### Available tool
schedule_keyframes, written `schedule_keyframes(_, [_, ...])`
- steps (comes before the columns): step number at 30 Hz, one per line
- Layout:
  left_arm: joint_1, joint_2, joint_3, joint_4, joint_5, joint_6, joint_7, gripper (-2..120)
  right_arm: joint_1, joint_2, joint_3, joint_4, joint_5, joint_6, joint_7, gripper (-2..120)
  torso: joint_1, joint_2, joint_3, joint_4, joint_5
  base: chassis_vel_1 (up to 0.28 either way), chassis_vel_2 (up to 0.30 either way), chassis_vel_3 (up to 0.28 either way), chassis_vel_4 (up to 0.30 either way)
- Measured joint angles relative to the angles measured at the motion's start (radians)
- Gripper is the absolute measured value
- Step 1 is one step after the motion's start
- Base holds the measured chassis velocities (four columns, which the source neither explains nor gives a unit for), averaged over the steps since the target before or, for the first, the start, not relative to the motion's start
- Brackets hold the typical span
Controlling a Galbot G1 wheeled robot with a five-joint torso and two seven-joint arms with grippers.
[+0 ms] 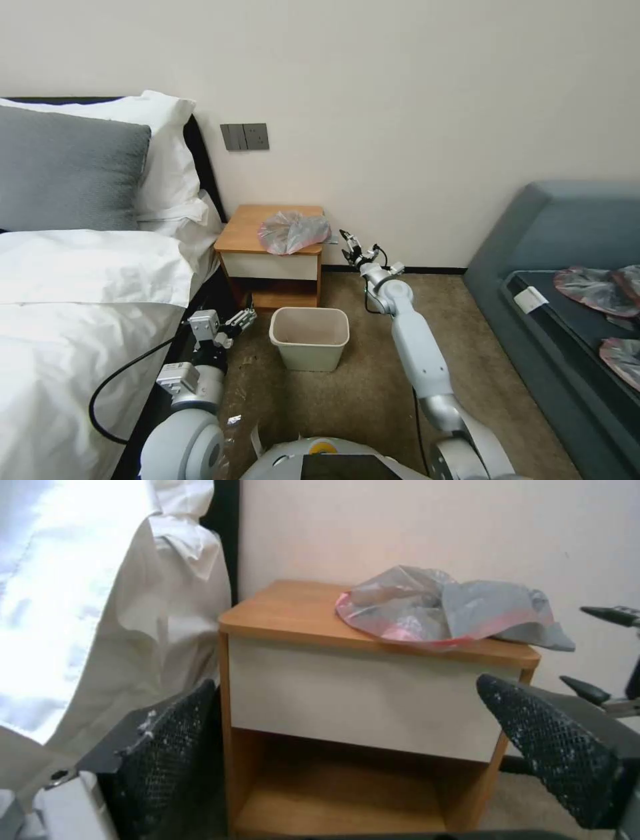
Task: Pick up the garbage bag from the table and place it over the trash can.
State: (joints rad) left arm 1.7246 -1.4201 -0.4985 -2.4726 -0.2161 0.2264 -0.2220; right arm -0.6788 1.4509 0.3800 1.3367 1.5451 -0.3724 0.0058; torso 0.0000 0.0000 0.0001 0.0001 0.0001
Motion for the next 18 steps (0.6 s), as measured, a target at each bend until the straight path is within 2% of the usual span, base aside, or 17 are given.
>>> schedule_keyframes(5, [0.000,-0.005,0.001,0.002,0.000,0.000,0.000,100,0.031,0.014,-0.001,-0.054,-0.007,0.005,-0.023,100,0.000,0.000,0.000,-0.0001,0.0000,0.000,0.000,0.000,0.000])
schedule_keyframes(8, [0.002,-0.010,0.004,0.001,0.001,0.000,0.002,100,0.047,0.025,-0.002,-0.084,-0.013,0.015,-0.054,86,0.000,0.000,0.000,-0.0001,-0.0001,0.000,0.000,0.000,0.000])
schedule_keyframes(9, [0.002,-0.010,0.004,0.001,0.001,0.000,0.002,100,0.047,0.025,-0.002,-0.084,-0.013,0.015,-0.054,86,0.000,0.000,0.000,-0.0001,-0.0001,0.000,0.000,0.000,0.000])
schedule_keyframes(12, [0.003,-0.010,0.002,0.001,0.004,-0.002,0.003,100,0.047,0.028,0.001,-0.093,-0.011,0.016,-0.066,73,0.000,0.000,0.000,-0.0003,-0.0001,0.000,0.000,0.000,0.000])
schedule_keyframes(13, [0.003,-0.010,0.002,0.001,0.004,-0.002,0.003,100,0.047,0.028,0.001,-0.093,-0.011,0.016,-0.066,73,0.000,0.000,0.000,-0.0003,-0.0001,0.000,0.000,0.000,0.000])
schedule_keyframes(15, [0.002,-0.011,0.001,0.001,0.007,-0.005,0.003,100,0.046,0.035,0.001,-0.096,-0.010,0.016,-0.067,61,0.000,0.000,0.000,-0.0002,-0.0002,0.000,0.000,0.000,0.000])
schedule_keyframes(16, [0.002,-0.011,0.001,0.001,0.007,-0.005,0.003,100,0.046,0.035,0.001,-0.096,-0.010,0.016,-0.067,61,0.000,0.000,0.000,-0.0002,-0.0002,0.000,0.000,0.000,0.000])
schedule_keyframes(18, [0.002,-0.013,0.002,0.001,0.008,-0.006,0.003,100,0.042,0.041,0.001,-0.093,-0.006,0.014,-0.065,52,0.000,0.000,0.000,-0.0001,-0.0001,0.000,0.000,0.000,0.000])
